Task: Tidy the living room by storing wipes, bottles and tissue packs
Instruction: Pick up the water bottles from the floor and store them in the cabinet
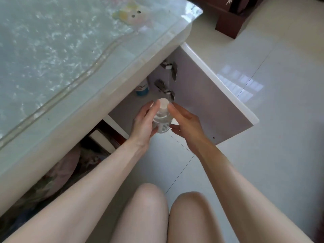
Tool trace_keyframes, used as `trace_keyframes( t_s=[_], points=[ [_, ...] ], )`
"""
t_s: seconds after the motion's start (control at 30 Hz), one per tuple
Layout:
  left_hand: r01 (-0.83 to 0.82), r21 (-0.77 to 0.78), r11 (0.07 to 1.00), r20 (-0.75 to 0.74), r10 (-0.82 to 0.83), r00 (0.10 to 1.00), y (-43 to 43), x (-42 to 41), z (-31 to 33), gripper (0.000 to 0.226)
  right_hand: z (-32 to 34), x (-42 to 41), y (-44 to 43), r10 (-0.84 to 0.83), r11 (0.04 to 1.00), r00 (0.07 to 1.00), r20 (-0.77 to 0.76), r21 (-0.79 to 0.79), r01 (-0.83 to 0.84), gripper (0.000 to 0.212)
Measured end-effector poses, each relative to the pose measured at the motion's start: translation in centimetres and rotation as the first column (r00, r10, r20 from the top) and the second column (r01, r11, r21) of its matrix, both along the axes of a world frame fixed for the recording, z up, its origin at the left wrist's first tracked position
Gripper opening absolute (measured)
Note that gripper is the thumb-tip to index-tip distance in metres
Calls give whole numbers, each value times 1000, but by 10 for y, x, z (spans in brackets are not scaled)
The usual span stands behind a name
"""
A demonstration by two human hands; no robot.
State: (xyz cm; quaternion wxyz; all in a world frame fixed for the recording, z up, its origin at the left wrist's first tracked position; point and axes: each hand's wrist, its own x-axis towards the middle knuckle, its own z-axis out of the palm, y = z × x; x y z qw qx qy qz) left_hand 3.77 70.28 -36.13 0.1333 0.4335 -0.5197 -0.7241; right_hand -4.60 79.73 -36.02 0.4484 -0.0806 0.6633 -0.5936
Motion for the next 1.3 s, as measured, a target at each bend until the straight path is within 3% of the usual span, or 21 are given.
trace_keyframes(
  t_s=[0.23, 0.47, 0.67, 0.73, 0.83, 0.9, 0.97, 1.07, 1.13, 1.3],
  points=[
    [-73, -42, 996, -38, 72, 997, -22, -12, -30, 44, -35, -15, -32, 14, 999, 999, -31, -49, -15, 2],
    [-200, -79, 977, -110, 191, 975, -41, -25, -44, 22, -50, -26, -60, 18, 993, 996, -84, -116, -28, 5],
    [-245, -114, 963, -142, 228, 963, -48, -31, -53, 45, -66, -30, -70, 14, 990, 989, -150, -134, -35, 10],
    [-250, -118, 961, -169, 229, 959, -52, -31, -56, 43, -74, -30, -73, -3, 986, 987, -161, -165, -24, 4],
    [-267, -101, 958, -183, 246, 952, -56, -30, -59, 35, -80, -29, -79, -28, 982, 983, -179, -191, -7, 40],
    [-280, -95, 955, -198, 258, 946, -56, -31, -63, 31, -83, -30, -80, -41, 977, 982, -182, -212, 1, 48],
    [-312, -95, 945, -231, 284, 931, -54, -31, -69, 28, -87, -31, -82, -50, 974, 980, -192, -227, 6, 44],
    [-344, -91, 935, -262, 310, 914, -51, -31, -76, 29, -98, -31, -82, -52, 973, 985, -167, -231, 12, 12],
    [-351, -82, 933, -265, 319, 910, -49, -30, -81, 33, -104, -25, -81, -75, 968, 990, -120, -248, 43, 9],
    [-338, -26, 941, -268, 319, 909, -45, -29, -87, 32, -113, -17, -79, -110, 973, 993, -31, -206, 101, 58]
  ],
)
